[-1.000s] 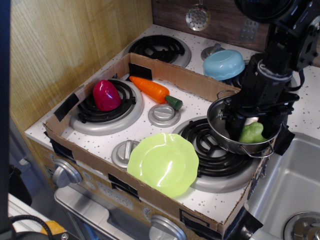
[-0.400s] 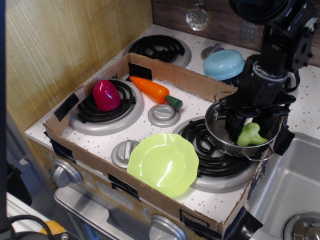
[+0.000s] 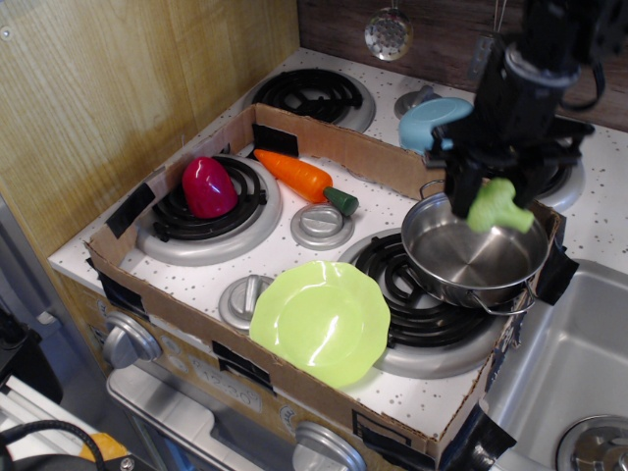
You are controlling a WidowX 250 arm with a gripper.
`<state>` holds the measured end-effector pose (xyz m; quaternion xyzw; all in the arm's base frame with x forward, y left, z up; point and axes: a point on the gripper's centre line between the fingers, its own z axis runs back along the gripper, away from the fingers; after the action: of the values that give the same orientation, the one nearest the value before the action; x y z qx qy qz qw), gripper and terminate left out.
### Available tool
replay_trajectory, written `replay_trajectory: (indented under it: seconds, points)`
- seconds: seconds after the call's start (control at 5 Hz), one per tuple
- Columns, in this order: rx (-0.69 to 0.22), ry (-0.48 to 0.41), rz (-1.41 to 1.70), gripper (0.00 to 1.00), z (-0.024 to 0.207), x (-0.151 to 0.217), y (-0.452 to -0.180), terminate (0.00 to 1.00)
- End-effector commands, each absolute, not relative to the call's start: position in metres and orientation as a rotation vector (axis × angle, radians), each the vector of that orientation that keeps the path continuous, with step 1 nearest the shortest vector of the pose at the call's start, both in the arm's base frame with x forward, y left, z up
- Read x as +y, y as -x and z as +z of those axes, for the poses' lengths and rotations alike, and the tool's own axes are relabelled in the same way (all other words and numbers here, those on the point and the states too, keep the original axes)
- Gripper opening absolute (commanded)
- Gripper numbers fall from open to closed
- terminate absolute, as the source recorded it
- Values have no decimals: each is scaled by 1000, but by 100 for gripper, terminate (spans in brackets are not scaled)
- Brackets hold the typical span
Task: Take broccoli out of pan
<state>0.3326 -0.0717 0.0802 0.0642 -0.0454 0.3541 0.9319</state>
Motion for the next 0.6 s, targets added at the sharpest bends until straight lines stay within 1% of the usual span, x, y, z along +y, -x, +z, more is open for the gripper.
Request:
replay_trajectory:
  seconds: [0.0,0.2,0.4]
  points:
    - [-164,-134,703,0,118,-14,-308,0]
    - [-150,-147,644,0,114,18,-295,0]
    - [-170,-144,634,0,99,37,-287,0]
